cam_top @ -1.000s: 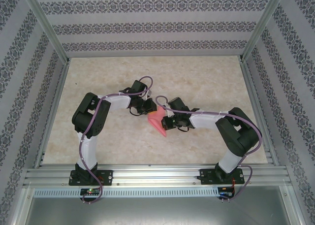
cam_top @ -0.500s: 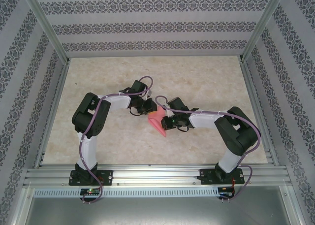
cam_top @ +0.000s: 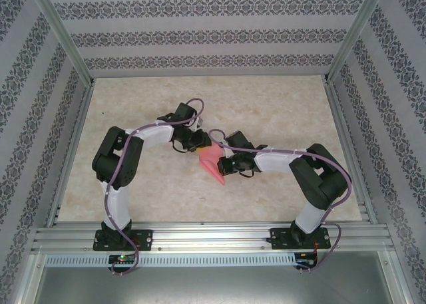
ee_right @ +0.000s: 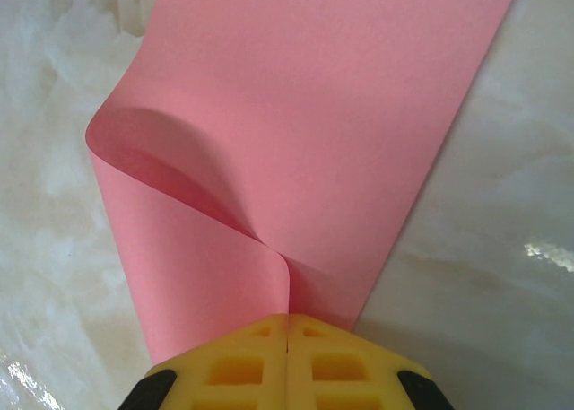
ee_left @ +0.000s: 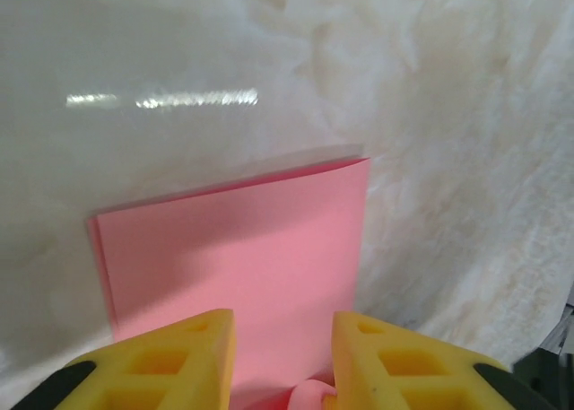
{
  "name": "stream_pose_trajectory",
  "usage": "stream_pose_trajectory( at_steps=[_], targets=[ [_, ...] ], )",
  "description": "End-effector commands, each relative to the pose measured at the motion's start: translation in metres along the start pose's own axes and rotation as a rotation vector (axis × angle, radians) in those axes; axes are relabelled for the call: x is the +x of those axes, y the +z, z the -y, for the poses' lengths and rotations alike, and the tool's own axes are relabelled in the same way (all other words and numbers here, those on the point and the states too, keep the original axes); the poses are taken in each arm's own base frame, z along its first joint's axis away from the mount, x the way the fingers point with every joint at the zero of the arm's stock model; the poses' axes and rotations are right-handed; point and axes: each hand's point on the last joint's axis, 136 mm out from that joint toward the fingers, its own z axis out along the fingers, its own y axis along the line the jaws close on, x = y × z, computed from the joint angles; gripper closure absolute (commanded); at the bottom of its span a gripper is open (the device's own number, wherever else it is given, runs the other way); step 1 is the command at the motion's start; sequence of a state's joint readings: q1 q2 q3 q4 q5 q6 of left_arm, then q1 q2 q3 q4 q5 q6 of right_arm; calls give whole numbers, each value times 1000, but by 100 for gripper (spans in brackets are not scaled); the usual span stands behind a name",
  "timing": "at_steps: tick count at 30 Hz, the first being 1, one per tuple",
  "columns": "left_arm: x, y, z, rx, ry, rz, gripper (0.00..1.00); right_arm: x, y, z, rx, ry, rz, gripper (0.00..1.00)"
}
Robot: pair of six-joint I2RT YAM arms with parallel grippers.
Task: Fold a paper plane with a square sheet of paper (fold left side to right side)
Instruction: Third fold the triangle at the center of the table.
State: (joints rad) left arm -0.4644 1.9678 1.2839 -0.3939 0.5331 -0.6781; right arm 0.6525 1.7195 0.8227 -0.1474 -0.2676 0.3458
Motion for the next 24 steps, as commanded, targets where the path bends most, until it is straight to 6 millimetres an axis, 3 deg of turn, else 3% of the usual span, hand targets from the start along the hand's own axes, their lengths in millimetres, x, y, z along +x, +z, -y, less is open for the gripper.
stream_pose_trajectory(
  at_steps=[1,9,24],
  targets=[
    [-3,-23,10,9,31,33,65,23,11,16,67,1,-85,99],
    [42,-34,34,145,14,22,74,23,13,14,56,-2,-89,99],
    [67,9,21,118,-18,-58,77,23,12,15,60,-5,-89,99]
  ],
)
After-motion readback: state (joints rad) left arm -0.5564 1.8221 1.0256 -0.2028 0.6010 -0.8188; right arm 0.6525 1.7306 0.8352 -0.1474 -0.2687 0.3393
